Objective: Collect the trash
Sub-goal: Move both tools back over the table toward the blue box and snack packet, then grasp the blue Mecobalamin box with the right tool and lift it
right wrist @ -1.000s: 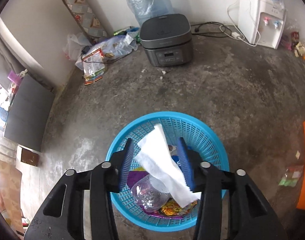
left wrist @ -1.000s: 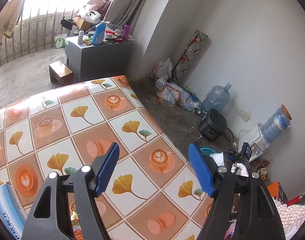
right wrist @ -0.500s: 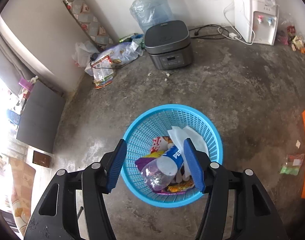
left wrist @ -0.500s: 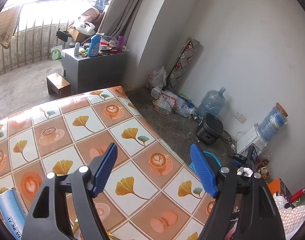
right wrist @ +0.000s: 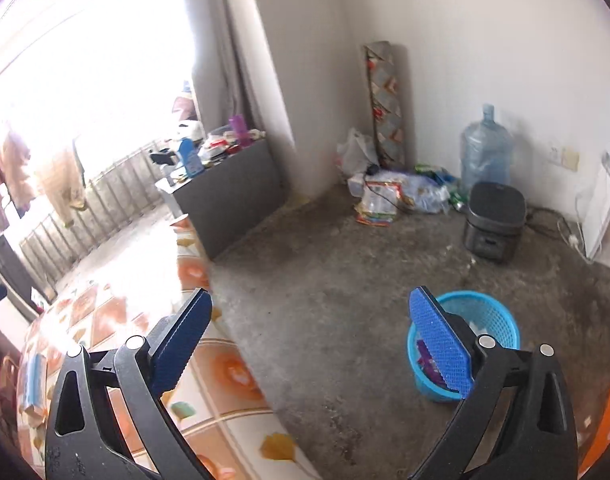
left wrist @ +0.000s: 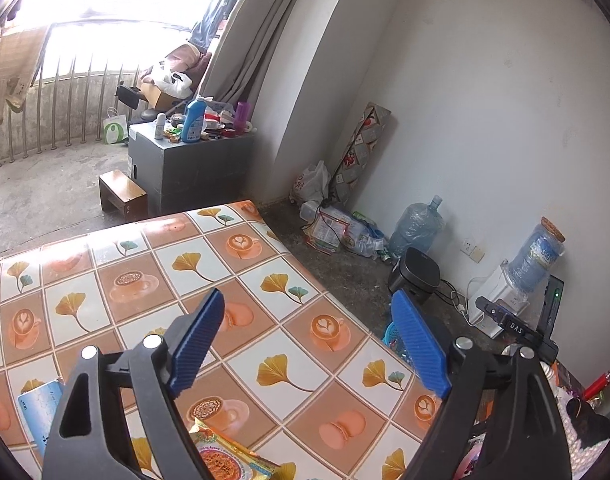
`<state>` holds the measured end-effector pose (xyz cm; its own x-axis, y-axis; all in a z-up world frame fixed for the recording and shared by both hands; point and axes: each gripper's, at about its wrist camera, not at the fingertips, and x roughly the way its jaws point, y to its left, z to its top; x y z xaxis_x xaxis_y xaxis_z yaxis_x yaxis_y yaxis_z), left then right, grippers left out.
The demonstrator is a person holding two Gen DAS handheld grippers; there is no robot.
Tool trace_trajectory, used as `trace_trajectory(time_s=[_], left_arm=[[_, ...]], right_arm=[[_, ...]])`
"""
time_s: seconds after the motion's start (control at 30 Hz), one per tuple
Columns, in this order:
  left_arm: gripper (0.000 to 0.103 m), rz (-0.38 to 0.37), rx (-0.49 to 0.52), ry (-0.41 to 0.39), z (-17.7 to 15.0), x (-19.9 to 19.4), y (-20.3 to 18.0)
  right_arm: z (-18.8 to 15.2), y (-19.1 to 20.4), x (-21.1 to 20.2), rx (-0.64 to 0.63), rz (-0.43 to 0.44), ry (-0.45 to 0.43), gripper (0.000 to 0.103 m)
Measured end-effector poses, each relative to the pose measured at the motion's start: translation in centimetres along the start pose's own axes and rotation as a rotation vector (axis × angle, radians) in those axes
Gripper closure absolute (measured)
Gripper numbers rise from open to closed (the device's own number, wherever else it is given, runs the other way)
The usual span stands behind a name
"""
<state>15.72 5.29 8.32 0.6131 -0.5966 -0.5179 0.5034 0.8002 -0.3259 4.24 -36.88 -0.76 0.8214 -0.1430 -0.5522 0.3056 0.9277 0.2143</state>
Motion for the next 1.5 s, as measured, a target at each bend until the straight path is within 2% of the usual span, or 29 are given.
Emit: trace_trajectory(time_s=[0.1,0.27,0.33,0.47,0.6,0.7,0.83,0.97,1.07,1.13,1.2,1.27,1.43,1.5], left_arm=[[0.019,0.028,-0.019,-0.032,-0.5,-2.4,1.1],[0.019,0.11,-0.063,-0.08,-1.7,-6.9,3.6],[0.018,0.157,-0.092,-0.096,-2.5,-8.8,5.0],[0.018,0.256,-0.15,-0.109,-4.5,-12.4,7.9],[0.018,0.308,-0.238,-0.095,-6.7,-14.5,11.4],[0.018,0.323,-0.293,-0.048,-8.3,-14.6,13.8],[0.018,0.326,-0.341,0.012,-9.9,-13.4,16.0],[0.018,0.385,-0.358,0.058,-11.0,-12.0,17.9],[0.027,0.419,-0.37,0.077,-11.8,-11.7,19.2],[0.043,0.38,-0.415,0.101,-12.3,-11.5,20.3],[0.052,0.305,-0.477,0.126,-12.9,-11.1,21.4],[0.054,0.232,-0.546,0.133,-13.4,-10.7,22.3],[0.059,0.11,-0.681,0.138,-14.5,-9.5,23.7],[0.066,0.074,-0.717,0.151,-14.8,-8.8,23.9]], right_arm=[[-0.1,4.7,-0.4,-0.078,0.097,0.007,0.008],[-0.9,11.2,-0.5,-0.211,0.147,0.01,0.008],[-1.2,12.9,-0.4,-0.235,0.193,0.029,0.008],[-2.1,15.9,0.6,-0.194,0.363,0.141,0.008],[-3.4,18.7,2.3,-0.166,0.453,0.258,0.009],[-5.4,21.6,2.7,-0.141,0.508,0.354,0.014],[-7.5,24.7,3.6,-0.135,0.564,0.466,0.029],[-8.5,28.2,3.9,-0.116,0.675,0.57,0.042],[-8.7,31.4,4.3,-0.13,0.747,0.624,0.048],[-9.0,33.7,4.9,-0.135,0.797,0.663,0.05],[-9.6,36.0,5.9,-0.153,0.815,0.701,0.053],[-10.2,37.8,7.0,-0.166,0.819,0.746,0.057],[-12.3,40.7,9.7,-0.177,0.827,0.869,0.072],[-13.3,41.1,10.4,-0.154,0.84,0.923,0.077]])
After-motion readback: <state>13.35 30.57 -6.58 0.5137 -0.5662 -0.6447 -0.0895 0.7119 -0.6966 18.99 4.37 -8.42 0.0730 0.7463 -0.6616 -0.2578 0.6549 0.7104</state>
